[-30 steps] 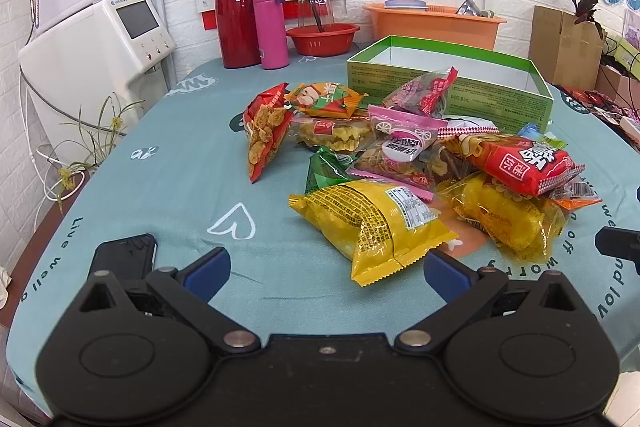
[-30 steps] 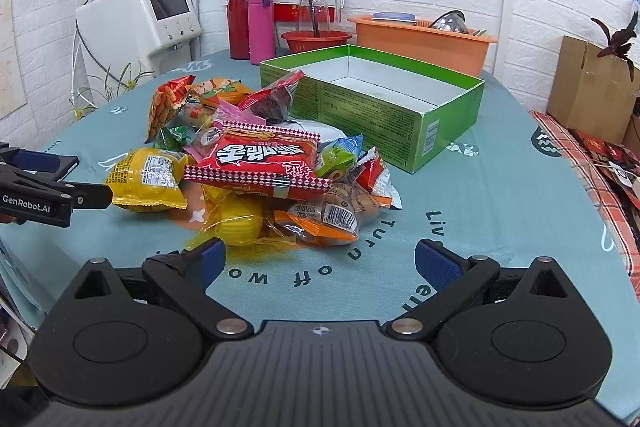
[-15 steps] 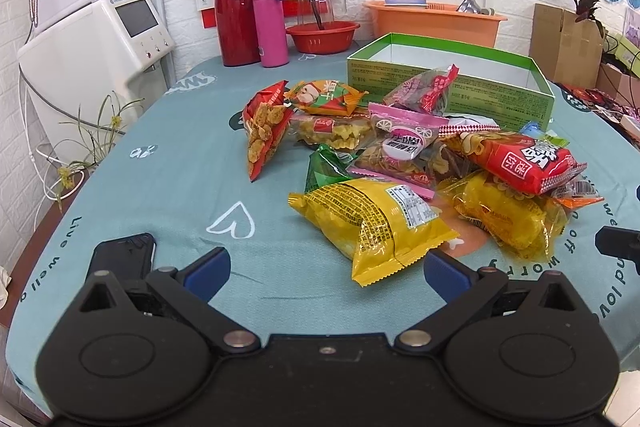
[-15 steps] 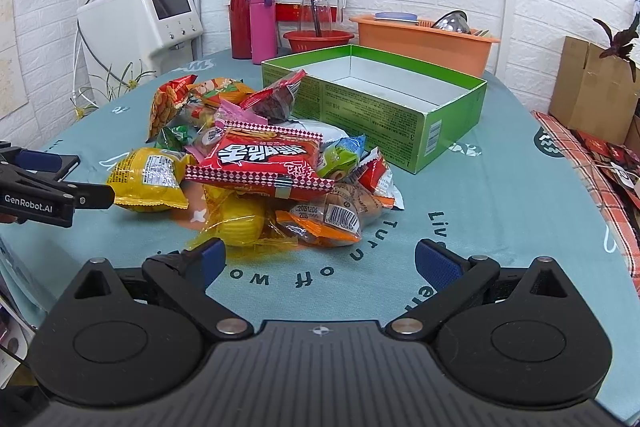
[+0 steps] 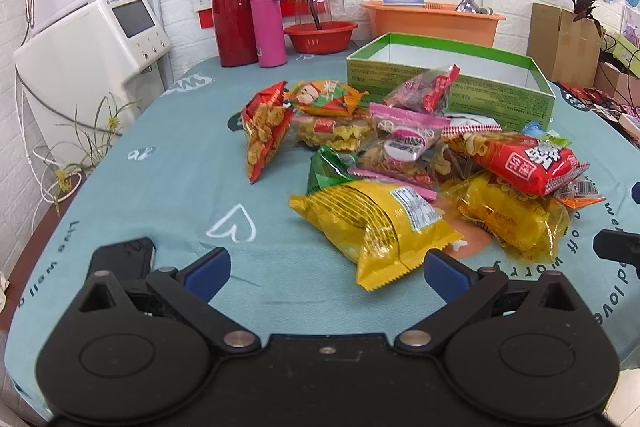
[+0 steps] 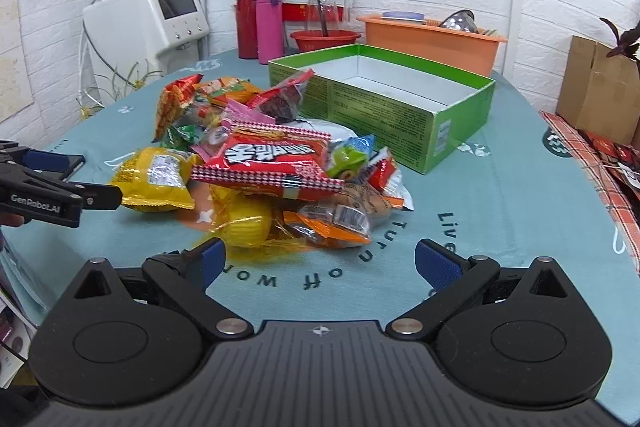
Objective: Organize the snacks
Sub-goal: 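Grasp the yellow chip bag with both grippers together, then carry the yellow chip bag into the green box and open both grippers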
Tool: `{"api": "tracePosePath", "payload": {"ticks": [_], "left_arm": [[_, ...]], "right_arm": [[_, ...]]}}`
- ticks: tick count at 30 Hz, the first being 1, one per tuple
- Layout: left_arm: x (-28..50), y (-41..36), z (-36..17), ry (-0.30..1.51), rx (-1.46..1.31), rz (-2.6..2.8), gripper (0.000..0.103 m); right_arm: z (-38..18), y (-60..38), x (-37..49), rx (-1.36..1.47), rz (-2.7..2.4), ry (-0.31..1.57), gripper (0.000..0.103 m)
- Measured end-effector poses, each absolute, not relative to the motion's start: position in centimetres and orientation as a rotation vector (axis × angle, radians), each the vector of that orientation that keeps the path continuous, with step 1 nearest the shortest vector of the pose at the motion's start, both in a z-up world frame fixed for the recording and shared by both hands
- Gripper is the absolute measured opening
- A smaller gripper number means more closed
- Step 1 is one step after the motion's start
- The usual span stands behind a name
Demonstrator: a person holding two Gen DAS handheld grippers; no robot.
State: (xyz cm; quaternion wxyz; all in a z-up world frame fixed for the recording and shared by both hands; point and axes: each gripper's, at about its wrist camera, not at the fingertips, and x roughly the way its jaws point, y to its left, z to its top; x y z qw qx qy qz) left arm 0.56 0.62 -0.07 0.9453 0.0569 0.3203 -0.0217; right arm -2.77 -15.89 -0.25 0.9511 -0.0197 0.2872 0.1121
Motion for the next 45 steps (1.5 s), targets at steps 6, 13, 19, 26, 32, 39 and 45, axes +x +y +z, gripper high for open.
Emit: {"api": "tracePosePath", "payload": {"ticks": [6, 13, 19, 26, 32, 39, 45], "left_arm": [[0.9, 3.1, 2.2, 0.606, 0.057, -0.051, 0.103], [2.4, 4.9, 2.0, 0.705, -0.103, -0.216, 0.103], [4.7, 5.2, 0.6, 0.788, -0.192, -0.291, 0.103], [7.9, 6.0, -1.4, 0.876, -0.305, -0.341, 0.092], [7.9, 6.3, -1.6, 0.874, -0.368, -0.389, 0.058], [5.6, 4.7, 4.0, 0.710, -0.275, -0.421, 0.057], [9.2, 0.2, 7.7, 0.627, -0.180, -0.520, 0.058]], "right_arm": [[1.1, -13.8, -3.7, 0.059, 0.495, 0.462, 0.103], [1.8, -7.3, -1.5, -0.098, 0.751, 0.480, 0.103], [0.3, -4.9, 2.8, -0.135, 0.743, 0.581, 0.103], [-0.9, -3.2, 4.5, -0.237, 0.688, 0.597, 0.103], [-1.2, -2.3, 4.9, -0.273, 0.696, 0.622, 0.103], [2.7, -3.8, 2.3, -0.258, 0.691, 0.482, 0.103], [6.2, -7.3, 2.6, -0.259, 0.585, 0.341, 0.103]]}}
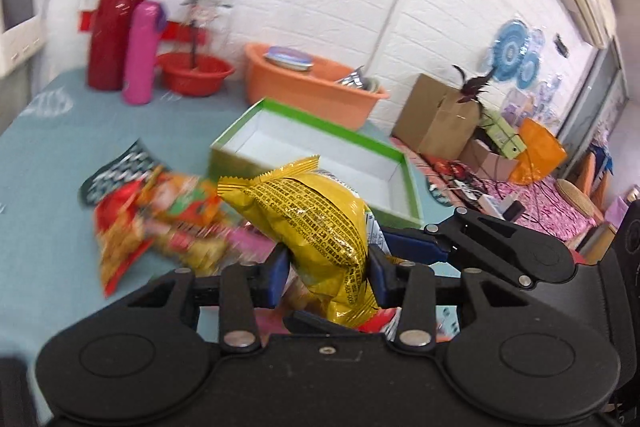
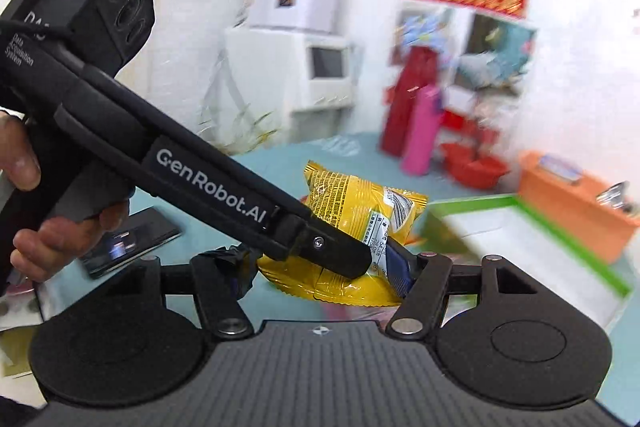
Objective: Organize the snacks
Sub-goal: 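Carry the yellow chip bag into the green box and open both grippers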
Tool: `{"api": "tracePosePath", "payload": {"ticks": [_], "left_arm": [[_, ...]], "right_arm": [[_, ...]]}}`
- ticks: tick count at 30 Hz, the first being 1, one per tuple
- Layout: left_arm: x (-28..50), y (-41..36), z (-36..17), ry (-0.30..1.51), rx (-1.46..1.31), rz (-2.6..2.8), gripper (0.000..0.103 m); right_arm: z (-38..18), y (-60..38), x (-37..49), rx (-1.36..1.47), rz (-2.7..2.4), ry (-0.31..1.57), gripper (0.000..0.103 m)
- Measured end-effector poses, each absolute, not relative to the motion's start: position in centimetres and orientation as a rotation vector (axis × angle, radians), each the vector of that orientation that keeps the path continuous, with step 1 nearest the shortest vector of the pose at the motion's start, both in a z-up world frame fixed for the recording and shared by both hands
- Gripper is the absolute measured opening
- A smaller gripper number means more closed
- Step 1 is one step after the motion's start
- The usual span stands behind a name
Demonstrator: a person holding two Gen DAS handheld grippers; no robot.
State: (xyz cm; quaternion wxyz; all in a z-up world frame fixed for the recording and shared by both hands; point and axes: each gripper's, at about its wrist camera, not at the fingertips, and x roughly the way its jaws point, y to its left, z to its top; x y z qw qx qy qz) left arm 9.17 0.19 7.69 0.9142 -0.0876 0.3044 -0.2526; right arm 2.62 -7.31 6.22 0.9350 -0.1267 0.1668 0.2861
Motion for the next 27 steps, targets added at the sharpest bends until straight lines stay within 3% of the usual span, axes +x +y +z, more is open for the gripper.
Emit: {"api": "tracePosePath", "payload": {"ticks": [20, 21, 23, 27], "left_arm": [[26.3, -12.9, 3.4, 0.759, -0.075, -0.743, 0.059], [26.6, -13.0, 3.1, 0.758, -0.065, -0.743, 0.070], [27.1, -13.4, 2.5, 0.752, -0.043, -0.716, 0.103], [25.7, -11.8, 2.5, 0.695, -0.055, -0.611, 0.103]], "right_arm": [[3.1, -19.0, 13.1, -0.089, 0.273, 0.440, 0.103], [2.9, -19.3, 13.6, -0.078, 0.268, 0.445, 0.103], [2.2, -19.4, 14.4, -0.070, 0.264, 0.451, 0.103], [1.4, -19.7, 14.4, -0.069, 0.232, 0.460, 0.103]]}}
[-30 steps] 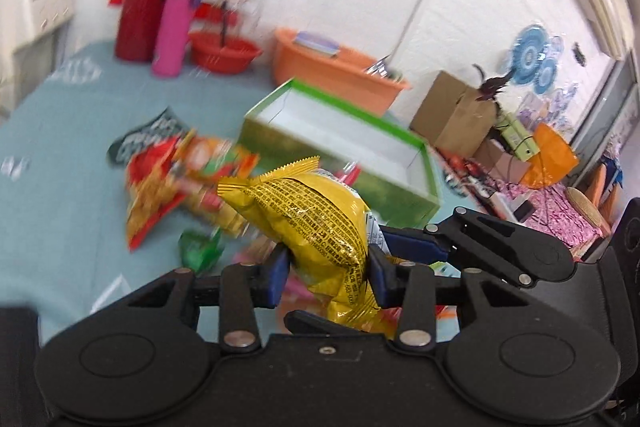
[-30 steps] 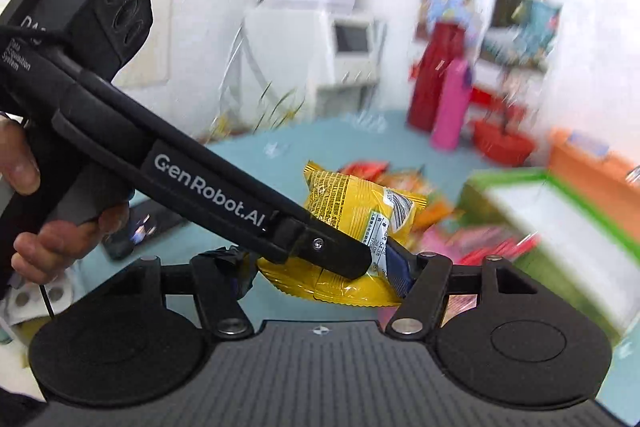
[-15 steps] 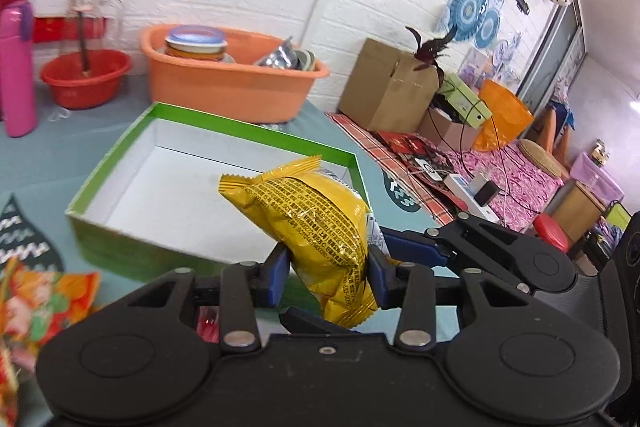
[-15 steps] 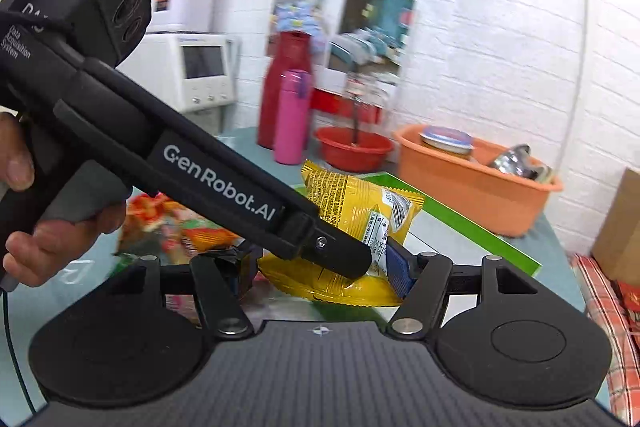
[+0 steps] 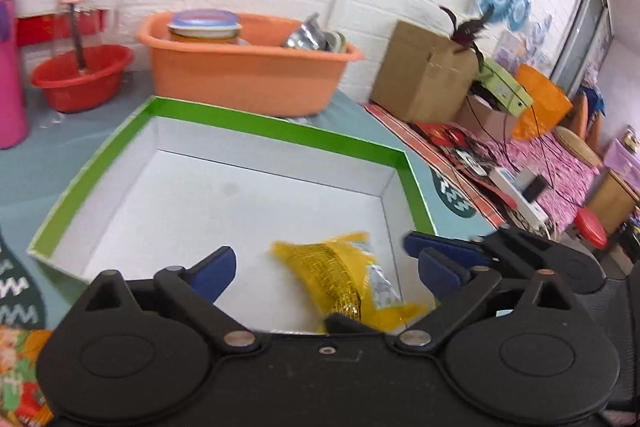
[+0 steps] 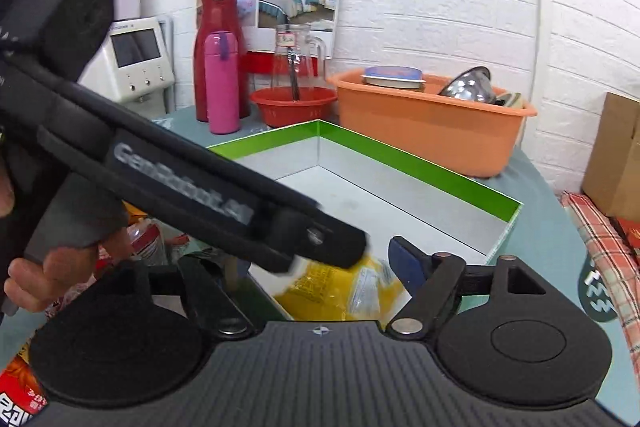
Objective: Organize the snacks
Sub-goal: 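Carry the yellow chip bag into the green box and open both grippers, then grasp the red spicy snack bag with both grippers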
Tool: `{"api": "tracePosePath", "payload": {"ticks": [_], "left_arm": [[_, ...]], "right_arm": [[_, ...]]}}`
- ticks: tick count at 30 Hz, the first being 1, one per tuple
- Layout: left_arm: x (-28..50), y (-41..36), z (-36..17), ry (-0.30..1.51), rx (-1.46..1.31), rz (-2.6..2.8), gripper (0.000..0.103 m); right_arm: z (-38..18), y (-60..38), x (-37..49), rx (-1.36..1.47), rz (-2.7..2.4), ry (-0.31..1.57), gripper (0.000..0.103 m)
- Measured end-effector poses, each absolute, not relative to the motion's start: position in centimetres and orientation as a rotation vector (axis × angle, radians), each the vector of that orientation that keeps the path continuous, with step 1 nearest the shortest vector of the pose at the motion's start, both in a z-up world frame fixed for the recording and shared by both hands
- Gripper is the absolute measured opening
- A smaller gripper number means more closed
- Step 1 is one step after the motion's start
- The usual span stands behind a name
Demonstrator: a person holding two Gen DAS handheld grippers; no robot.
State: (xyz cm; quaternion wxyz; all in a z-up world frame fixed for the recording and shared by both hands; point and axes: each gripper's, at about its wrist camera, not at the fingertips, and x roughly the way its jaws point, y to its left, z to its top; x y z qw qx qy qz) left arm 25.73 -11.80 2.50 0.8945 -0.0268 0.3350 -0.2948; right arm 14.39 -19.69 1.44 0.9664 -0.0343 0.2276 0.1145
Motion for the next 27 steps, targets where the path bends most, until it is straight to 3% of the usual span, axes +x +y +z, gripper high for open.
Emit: {"api": "tracePosePath", "payload": {"ticks": [10, 20, 27], "left_arm": [[15.7, -5.7, 5.8, 0.648, -0.154, -0.497, 0.103], [8.6, -2.0, 2.4, 0.689, -0.342, -0.525, 0.103], [8.4, -1.8, 0.2, 0.756, -0.414, -0.543, 0.103]], "right_arm": [[4.9, -19.6, 6.6, -0.067, 0.235, 0.382, 0.103], [3.0, -17.0, 0.7, -0.037, 0.343, 0.432, 0.103], [1.2, -15.2, 0.9, -0.004, 0.390, 0.498, 0.103]]}}
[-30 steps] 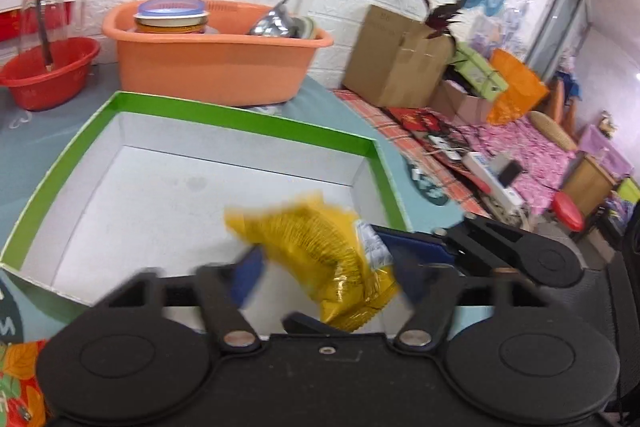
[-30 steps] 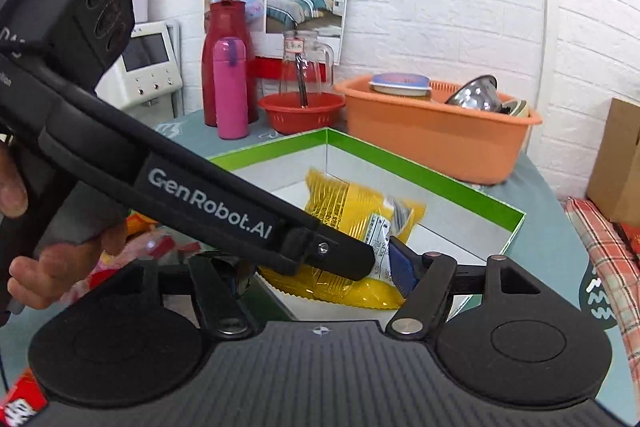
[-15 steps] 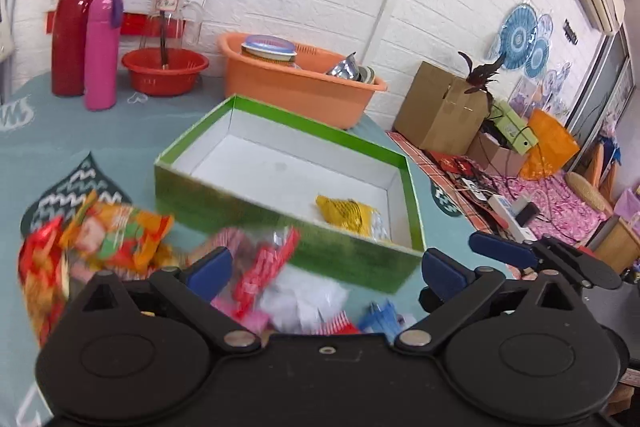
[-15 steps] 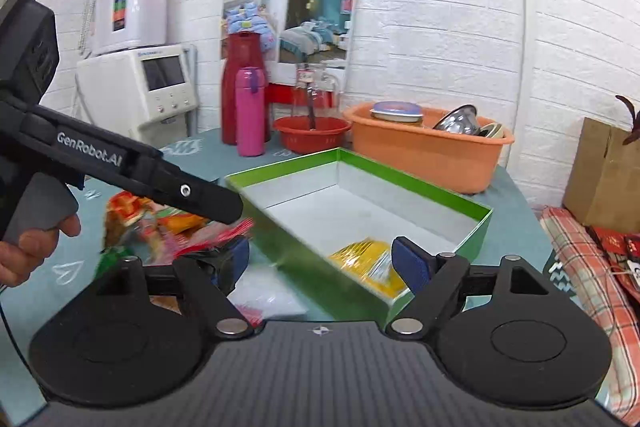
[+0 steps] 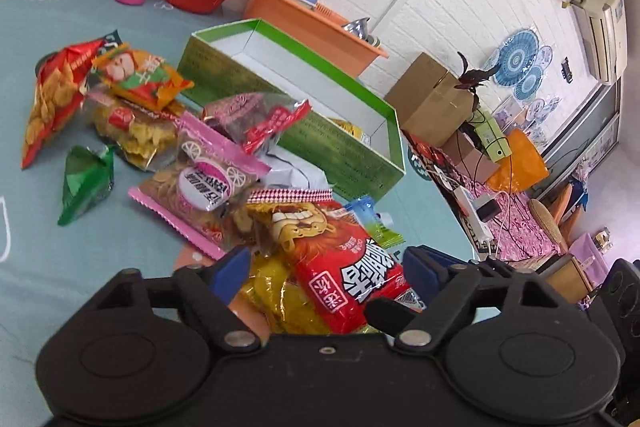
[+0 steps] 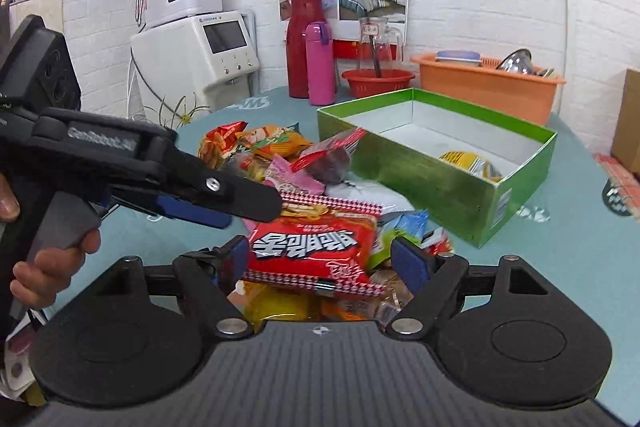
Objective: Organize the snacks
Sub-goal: 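Grasp the red spicy snack bag with both grippers, then lift the red snack bag into the green box and release it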
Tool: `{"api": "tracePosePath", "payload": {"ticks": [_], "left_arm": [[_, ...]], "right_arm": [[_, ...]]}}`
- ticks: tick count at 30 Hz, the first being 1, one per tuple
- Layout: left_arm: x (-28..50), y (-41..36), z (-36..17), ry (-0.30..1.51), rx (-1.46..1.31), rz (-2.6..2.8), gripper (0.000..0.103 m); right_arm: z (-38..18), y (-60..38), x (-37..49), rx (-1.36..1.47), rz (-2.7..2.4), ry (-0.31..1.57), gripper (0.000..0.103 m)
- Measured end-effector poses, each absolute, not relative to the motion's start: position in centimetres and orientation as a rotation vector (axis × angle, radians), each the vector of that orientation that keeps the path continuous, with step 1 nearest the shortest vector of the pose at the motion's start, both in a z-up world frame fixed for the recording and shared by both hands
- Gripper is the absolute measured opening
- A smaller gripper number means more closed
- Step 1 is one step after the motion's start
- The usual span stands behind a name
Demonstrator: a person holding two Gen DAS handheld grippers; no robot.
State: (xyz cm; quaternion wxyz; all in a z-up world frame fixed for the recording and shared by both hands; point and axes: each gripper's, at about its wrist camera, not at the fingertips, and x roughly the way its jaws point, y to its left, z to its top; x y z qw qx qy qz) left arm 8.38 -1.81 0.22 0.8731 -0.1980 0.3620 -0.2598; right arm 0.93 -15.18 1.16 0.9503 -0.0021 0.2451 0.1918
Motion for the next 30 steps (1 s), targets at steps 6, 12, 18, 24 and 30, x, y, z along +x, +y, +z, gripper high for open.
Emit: {"api": "tracePosePath", "payload": {"ticks": [6, 12, 18, 24, 30], "left_arm": [[9.6, -2.2, -0.3, 0.770, -0.406, -0.548, 0.097], [10.5, -2.6, -1.3, 0.793, -0.399, -0.558, 0.072], [9.7, -2.9, -0.7, 0.772, -0.367, -0.548, 0.066], [8.8, -2.2, 1.4, 0.711, -0.393, -0.556, 0.064], [9.7, -2.0, 1.6, 0.710, -0.392, -0.555, 0.065]], "right_arm": [[1.0, -15.4, 1.7, 0.069, 0.398, 0.525, 0.103], [0.0, -15.4, 2.9, 0.112, 0.415, 0.577, 0.103], [-0.2, -14.9, 3.8, 0.129, 0.432, 0.615, 0.097], [1.5, -14.8, 2.4, 0.105, 0.451, 0.556, 0.055], [2.0, -15.1, 3.0, 0.097, 0.426, 0.534, 0.065]]}}
